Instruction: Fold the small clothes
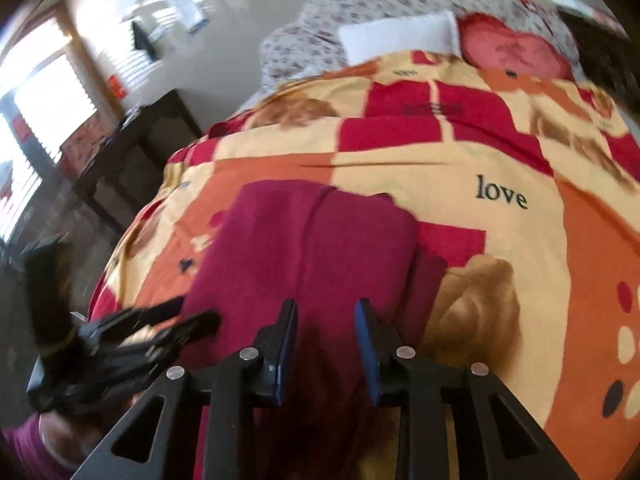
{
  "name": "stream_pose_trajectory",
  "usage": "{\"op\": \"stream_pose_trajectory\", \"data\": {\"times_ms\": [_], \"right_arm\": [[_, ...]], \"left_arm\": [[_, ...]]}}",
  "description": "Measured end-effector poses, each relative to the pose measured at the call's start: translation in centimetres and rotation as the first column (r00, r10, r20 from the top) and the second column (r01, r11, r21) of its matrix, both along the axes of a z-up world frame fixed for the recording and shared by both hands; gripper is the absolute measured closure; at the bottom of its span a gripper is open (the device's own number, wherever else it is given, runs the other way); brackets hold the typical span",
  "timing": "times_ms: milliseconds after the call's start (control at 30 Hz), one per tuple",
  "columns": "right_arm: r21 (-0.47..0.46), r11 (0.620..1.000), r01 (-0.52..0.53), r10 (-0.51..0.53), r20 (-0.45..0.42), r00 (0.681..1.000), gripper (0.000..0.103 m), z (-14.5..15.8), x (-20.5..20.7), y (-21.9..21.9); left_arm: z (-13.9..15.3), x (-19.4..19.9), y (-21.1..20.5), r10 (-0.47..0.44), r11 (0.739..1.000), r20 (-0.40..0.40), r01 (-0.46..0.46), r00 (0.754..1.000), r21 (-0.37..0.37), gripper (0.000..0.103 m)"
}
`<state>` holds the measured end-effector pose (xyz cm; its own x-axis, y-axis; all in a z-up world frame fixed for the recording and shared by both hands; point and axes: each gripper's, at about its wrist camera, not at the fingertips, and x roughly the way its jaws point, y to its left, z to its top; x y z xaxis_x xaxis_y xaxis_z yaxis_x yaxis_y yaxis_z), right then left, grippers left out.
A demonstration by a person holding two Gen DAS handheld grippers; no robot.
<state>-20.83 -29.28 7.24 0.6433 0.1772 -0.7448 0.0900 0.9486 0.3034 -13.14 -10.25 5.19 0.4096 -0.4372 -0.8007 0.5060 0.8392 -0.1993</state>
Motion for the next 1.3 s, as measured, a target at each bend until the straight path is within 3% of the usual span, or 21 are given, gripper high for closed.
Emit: {"op": "stream_pose_trajectory", "data": {"times_ms": [100,167,400,533,1300], "right_arm": [[-0.115,0.993,0.008,-0.014,-0.056,0.998,0.075,-1.7,-1.1,1.7],[-0.140,0.990,0.024,-0.031,-0.052,0.998,0.074,-3.0,-1.7,1.9],[-0.074,0.995,0.065,-0.065,-0.001,0.998,0.074,-0.3,-3.2,1.5],[-0.108,0.988,0.107,-0.102,0.054,0.993,0.056,1.6,-4.0,2.2],[-0.096,0.981,0.171,-0.168,0.034,0.985,0.055,2.1,-4.3,2.6]], "left_arm": [[0.3,-0.5,-0.1,0.008,1.000,0.031,-0.009,0.999,0.016,0.047],[0.5,-0.9,-0.2,0.008,0.999,0.046,-0.010,0.999,0.031,0.047],[1.8,-1.7,0.4,0.039,0.998,0.084,-0.043,0.996,0.045,0.047],[2.7,-2.2,0.7,0.049,0.998,0.112,-0.054,0.993,0.042,0.047],[4.4,-3.5,1.4,0.067,0.996,0.147,-0.075,0.987,0.052,0.047]]}}
